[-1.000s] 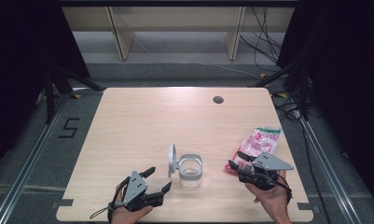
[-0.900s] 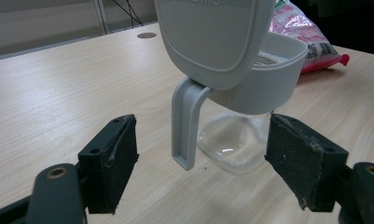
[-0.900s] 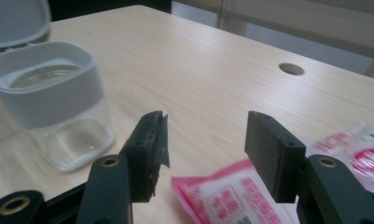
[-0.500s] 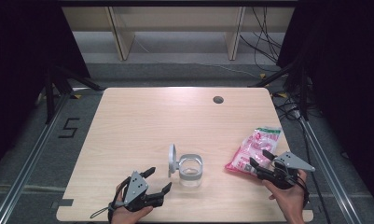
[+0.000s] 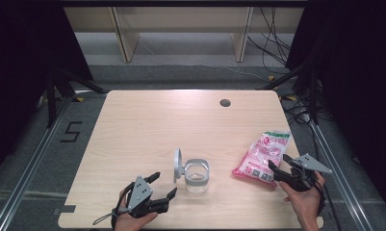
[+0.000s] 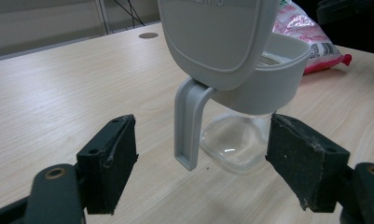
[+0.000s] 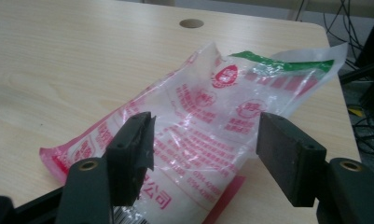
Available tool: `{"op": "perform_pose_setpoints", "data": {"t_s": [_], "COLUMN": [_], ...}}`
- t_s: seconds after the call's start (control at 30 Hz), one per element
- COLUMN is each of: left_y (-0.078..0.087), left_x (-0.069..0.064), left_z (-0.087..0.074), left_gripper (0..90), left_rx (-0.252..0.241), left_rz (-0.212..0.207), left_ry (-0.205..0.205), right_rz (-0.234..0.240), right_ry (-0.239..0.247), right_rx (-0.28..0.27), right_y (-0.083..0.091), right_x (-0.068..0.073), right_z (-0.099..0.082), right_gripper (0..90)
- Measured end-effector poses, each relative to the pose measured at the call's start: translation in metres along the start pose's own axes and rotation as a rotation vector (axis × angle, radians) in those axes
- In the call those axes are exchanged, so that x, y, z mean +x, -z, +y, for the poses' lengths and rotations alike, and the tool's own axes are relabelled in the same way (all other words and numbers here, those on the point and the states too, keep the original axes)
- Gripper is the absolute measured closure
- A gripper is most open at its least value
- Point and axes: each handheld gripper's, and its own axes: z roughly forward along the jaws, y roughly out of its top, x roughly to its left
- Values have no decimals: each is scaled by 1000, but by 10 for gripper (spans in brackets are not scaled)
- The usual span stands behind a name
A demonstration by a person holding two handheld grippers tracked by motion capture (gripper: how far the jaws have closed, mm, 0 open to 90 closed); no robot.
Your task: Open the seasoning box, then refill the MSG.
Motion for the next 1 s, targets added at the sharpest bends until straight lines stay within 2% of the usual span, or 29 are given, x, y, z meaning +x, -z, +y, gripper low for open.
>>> {"op": "perform_pose_setpoints", "data": {"t_s": [0.03,0.07,0.13,0.17,0.2,0.23,0.27,0.33,0.37,0.4,0.5,0.53,0.57,0.6,0.63,0.67,0.7,0.73,0.77,0.8,0.83,0.87,0.9,0.97,1.0], "left_y": [0,-1,-1,-2,-4,-3,-3,-3,-3,-3,-4,-4,-6,-5,-4,-5,-4,-4,-4,-4,-4,-4,-5,-5,-4], "left_x": [-2,-3,-3,-2,-2,-3,-4,-4,-4,-4,-3,-3,-4,-4,-2,-3,-3,-2,-2,-2,-2,-2,-2,-2,-2], "left_z": [0,0,1,1,1,1,0,0,0,1,1,1,0,-1,0,-1,-1,0,0,0,0,0,-1,-1,-1], "left_gripper": [234,234,234,234,234,234,234,234,234,234,234,234,234,234,234,234,234,234,234,234,234,233,233,233,233], "left_rx": [1,0,2,2,-7,8,8,15,16,13,7,8,-5,6,16,6,16,15,15,18,18,16,4,3,4], "left_rz": [1,1,-4,-8,-14,-6,-4,-9,-9,-7,-5,-2,-8,-2,-1,-5,2,2,0,-3,-4,-2,-10,-8,-8], "left_ry": [26,43,23,12,13,13,32,14,18,18,14,25,44,42,20,33,37,25,17,19,18,18,24,23,32], "right_rz": [-5,-9,-18,-25,-26,-34,-39,-42,-38,-39,-45,-42,-43,-43,-36,-41,-39,-38,-39,-42,-37,-42,-41,-40,-45], "right_ry": [-8,-44,-20,-34,-18,-41,-14,-26,-64,-29,-59,-78,-68,-64,-89,-86,-53,-54,-89,-76,-91,-63,-84,-71,-90], "right_rx": [10,11,4,7,4,13,6,6,16,7,13,22,16,14,23,25,14,14,21,20,30,16,21,15,21], "right_y": [1,2,1,0,-1,-1,-3,-5,-5,-6,-7,-7,-8,-9,-9,-10,-11,-12,-11,-12,-12,-14,-14,-16,-16], "right_x": [-1,1,-2,-1,-4,-3,-6,-7,-5,-9,-8,-7,-8,-10,-8,-8,-12,-12,-9,-10,-9,-12,-11,-14,-12], "right_z": [0,0,-1,-1,-1,-1,-2,-2,-2,-2,-2,-2,-2,-2,-2,-2,-2,-2,-2,-2,-2,-2,-2,-1,-1], "right_gripper": [369,366,363,360,351,343,338,327,326,325,321,322,321,321,321,321,321,321,321,322,322,322,322,322,322]}}
